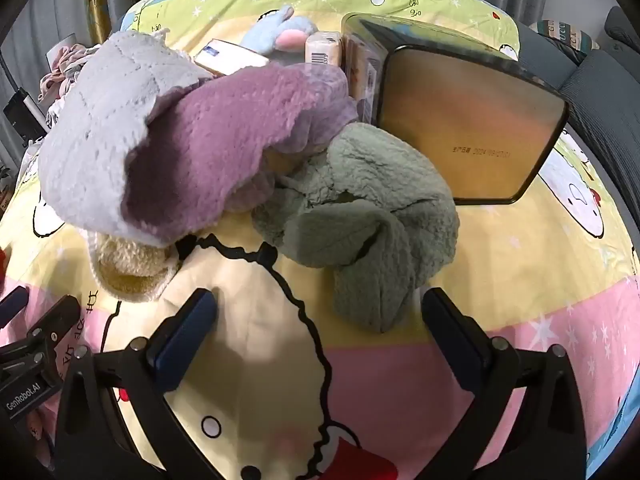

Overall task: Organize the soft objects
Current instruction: 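Move both tools toward the red-and-white knit sock on the sheet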

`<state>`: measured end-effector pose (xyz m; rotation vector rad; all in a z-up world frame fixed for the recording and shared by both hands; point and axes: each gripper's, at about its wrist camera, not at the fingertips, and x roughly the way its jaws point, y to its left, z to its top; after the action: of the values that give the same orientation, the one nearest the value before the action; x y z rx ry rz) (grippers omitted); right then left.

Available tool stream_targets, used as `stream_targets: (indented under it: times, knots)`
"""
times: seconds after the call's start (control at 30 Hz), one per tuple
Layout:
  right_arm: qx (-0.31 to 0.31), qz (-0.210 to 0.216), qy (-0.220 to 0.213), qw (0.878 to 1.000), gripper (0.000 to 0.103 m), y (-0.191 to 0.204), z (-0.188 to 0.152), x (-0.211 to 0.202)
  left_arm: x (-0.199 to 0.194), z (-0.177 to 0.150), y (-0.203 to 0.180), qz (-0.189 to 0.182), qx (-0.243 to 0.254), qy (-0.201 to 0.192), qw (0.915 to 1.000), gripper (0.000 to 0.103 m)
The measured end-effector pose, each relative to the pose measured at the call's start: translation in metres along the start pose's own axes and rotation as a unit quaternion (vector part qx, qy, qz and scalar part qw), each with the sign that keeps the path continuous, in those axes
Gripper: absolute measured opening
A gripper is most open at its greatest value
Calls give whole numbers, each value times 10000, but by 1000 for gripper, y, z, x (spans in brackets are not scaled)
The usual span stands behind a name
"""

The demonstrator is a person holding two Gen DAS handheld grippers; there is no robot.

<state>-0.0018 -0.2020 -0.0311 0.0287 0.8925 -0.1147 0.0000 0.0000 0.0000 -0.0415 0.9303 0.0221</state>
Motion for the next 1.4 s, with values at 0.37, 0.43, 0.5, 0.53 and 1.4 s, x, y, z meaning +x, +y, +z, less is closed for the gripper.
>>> stream_targets:
  times: [0.37,0.43,0.5,0.53,1.4]
  knots:
    - [-7,-9,-1,10000,102,0,0,0,1,0,0,14,-6,10,10000,103]
    - [-6,-7,-1,10000,102,0,0,0,1,-1,1,-3,-14,11,10000,103]
    - [-6,-7,-2,10000,102,0,0,0,-1,0,-1,26,4,19,10000,103]
    - [-6,-8,0,10000,102,0,0,0,-1,0,-1,21,-2,20,10000,103]
    - [-31,-117,2,9999,102,2,0,0,-16,3,6,-290,-9,-21,9996,102]
